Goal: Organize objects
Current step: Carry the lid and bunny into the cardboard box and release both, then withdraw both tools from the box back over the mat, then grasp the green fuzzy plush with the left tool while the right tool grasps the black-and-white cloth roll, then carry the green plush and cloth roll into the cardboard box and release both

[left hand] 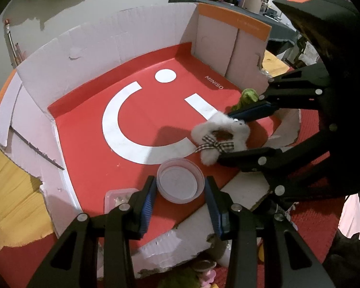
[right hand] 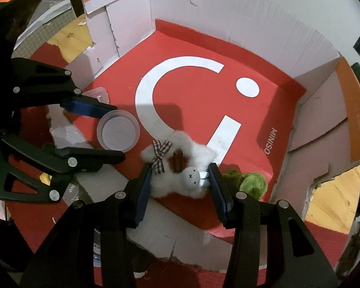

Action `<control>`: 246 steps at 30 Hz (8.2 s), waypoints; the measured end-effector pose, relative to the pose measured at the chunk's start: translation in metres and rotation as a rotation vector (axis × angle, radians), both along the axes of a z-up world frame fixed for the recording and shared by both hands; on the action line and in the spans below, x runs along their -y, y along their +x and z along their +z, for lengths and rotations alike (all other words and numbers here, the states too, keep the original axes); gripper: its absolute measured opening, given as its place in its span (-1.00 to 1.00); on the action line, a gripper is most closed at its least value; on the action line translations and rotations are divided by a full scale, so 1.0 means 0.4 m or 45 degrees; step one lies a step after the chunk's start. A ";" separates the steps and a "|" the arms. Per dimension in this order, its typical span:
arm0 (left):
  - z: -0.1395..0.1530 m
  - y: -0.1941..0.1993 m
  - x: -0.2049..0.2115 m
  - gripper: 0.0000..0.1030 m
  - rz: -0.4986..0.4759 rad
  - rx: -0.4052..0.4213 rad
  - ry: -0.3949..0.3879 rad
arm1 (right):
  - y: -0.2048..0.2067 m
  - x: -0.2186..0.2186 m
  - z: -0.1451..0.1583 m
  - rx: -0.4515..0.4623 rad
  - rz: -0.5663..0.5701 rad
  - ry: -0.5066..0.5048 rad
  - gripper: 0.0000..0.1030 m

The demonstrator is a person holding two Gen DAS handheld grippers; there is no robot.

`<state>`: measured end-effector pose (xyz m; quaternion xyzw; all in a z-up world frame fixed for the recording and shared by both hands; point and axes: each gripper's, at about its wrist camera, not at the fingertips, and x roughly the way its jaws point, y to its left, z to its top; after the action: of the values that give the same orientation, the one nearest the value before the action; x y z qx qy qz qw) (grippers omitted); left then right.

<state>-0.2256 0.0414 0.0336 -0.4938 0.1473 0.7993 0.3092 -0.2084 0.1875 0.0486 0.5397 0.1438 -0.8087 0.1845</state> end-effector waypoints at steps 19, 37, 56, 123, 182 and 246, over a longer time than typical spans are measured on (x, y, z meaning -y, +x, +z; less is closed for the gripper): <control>-0.007 -0.004 -0.009 -0.16 -0.019 0.003 -0.022 | -0.004 0.000 -0.004 0.010 0.006 0.016 0.02; -0.001 0.002 -0.012 0.02 -0.024 -0.013 -0.017 | -0.003 0.007 0.009 -0.012 0.011 0.031 0.03; 0.094 0.096 0.035 0.15 0.080 -0.091 0.107 | 0.117 -0.001 0.115 -0.149 -0.043 0.008 0.18; -0.008 0.448 0.137 0.92 0.643 -0.480 0.238 | 0.481 -0.075 0.003 -0.541 -0.559 -0.242 0.68; -0.066 0.256 0.215 0.99 0.466 -0.194 0.045 | 0.273 -0.063 -0.053 -0.251 -0.502 -0.072 0.68; 0.084 0.341 0.183 -0.35 0.302 -0.366 0.324 | 0.376 -0.033 0.121 -0.443 -0.234 -0.365 -0.36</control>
<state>-0.0892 -0.0316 0.0672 -0.3455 0.0285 0.9044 0.2487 -0.0580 0.2009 0.0971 0.3715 0.0076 -0.9150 0.1573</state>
